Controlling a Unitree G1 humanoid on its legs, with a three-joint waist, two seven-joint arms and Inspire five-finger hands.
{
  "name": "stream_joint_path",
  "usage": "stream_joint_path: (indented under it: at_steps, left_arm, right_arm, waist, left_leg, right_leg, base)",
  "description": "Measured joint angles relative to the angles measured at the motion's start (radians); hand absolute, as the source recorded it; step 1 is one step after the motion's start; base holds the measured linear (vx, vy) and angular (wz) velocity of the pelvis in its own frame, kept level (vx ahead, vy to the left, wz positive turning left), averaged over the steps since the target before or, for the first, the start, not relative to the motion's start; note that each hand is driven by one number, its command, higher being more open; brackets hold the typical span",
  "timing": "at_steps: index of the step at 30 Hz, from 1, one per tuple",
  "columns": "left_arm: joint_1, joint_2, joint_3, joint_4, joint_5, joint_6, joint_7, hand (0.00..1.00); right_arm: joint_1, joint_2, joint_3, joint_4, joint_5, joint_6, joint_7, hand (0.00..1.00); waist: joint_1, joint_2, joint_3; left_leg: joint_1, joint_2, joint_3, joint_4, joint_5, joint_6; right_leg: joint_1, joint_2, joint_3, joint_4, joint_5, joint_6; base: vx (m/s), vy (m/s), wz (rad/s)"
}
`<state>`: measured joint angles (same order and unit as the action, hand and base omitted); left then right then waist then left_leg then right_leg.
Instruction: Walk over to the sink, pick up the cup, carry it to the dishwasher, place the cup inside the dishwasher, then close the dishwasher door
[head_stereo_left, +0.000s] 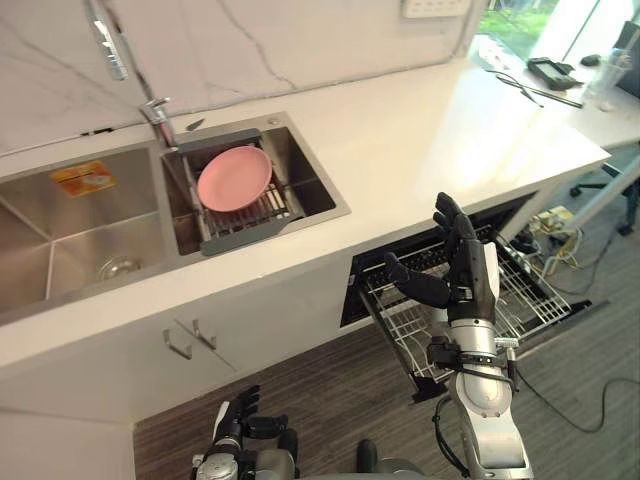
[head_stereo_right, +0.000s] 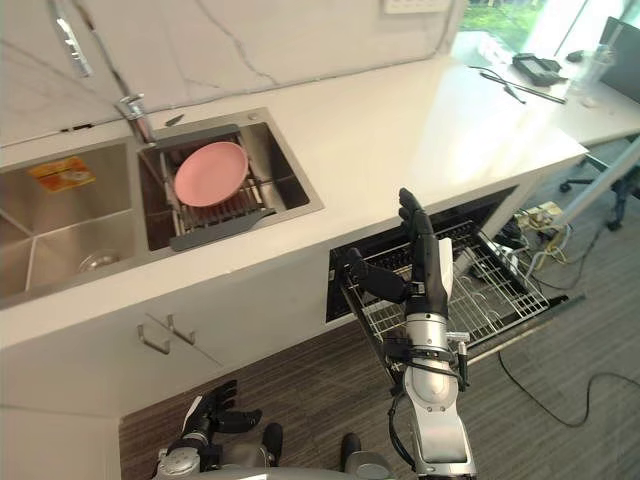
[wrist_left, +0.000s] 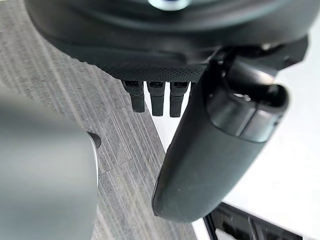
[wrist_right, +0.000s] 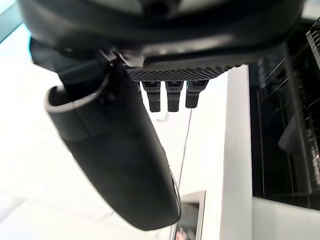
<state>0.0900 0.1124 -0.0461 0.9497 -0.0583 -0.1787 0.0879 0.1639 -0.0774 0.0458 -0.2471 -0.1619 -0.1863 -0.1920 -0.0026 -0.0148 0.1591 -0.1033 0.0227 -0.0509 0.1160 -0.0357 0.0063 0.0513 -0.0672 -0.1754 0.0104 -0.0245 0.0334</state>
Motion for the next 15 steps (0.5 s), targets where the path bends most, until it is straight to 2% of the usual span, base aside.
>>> stream_joint_path:
  at_steps: [3, 4, 8, 11, 13, 15]
  left_arm:
    - [-0.002, -0.004, -0.001, 0.0, -0.005, 0.001, 0.001, 0.9]
    - [-0.001, -0.006, -0.001, 0.0, -0.014, 0.001, 0.004, 0.9]
    - [-0.002, -0.007, -0.004, -0.002, -0.022, 0.001, 0.016, 0.9]
    - [-0.002, -0.007, -0.004, 0.0, -0.022, 0.001, 0.019, 0.9]
    - [-0.002, 0.0, -0.005, 0.0, -0.022, 0.001, 0.018, 0.9]
    - [0.001, 0.001, -0.008, 0.0, -0.022, 0.001, 0.018, 0.9]
  right_arm:
    - [-0.011, -0.031, -0.003, 0.0, -0.011, 0.002, -0.019, 0.9]
    - [-0.024, -0.045, -0.004, 0.001, -0.022, 0.004, -0.024, 0.9]
    - [-0.096, -0.051, 0.001, 0.002, -0.048, 0.006, -0.025, 0.9]
    - [-0.119, -0.056, 0.001, 0.002, -0.077, 0.006, -0.026, 0.9]
    - [-0.124, -0.057, 0.002, 0.018, -0.104, 0.007, -0.026, 0.9]
    - [-0.14, -0.062, 0.005, 0.047, -0.118, 0.01, -0.024, 0.9]
  waist:
    - [0.004, 0.006, -0.004]
    - [0.012, 0.01, -0.006]
    - [0.023, 0.01, -0.006]
    - [0.023, 0.008, -0.005]
    - [0.02, -0.007, 0.002]
    - [0.017, -0.006, 0.0]
  left_leg:
    - [-0.023, 0.064, 0.175, 0.012, 0.009, 0.01]
    - [-0.027, 0.074, 0.198, 0.02, 0.02, 0.008]
    - [-0.03, 0.05, 0.193, 0.066, 0.002, -0.008]
    - [-0.021, 0.017, 0.198, 0.101, -0.058, 0.009]
    - [0.004, -0.019, 0.209, 0.129, -0.103, 0.026]
    - [0.02, -0.028, 0.211, 0.125, -0.115, 0.033]
  right_leg:
    - [0.001, -0.016, -0.069, 0.019, -0.023, 0.007]
    - [0.002, -0.025, -0.088, 0.043, -0.044, 0.014]
    - [0.007, -0.059, -0.097, 0.085, -0.077, 0.037]
    - [-0.003, -0.109, -0.098, 0.174, -0.139, 0.06]
    - [-0.012, -0.167, -0.095, 0.29, -0.202, 0.079]
    - [-0.069, -0.192, -0.083, 0.423, -0.204, 0.073]
  base:
    - [0.0, -0.016, 0.74]
    - [0.05, 0.016, 0.57]
    - [0.09, 0.078, 0.15]
    - [0.08, 0.117, 0.05]
    - [0.1, 0.125, 0.01]
    - [0.11, 0.109, -0.04]
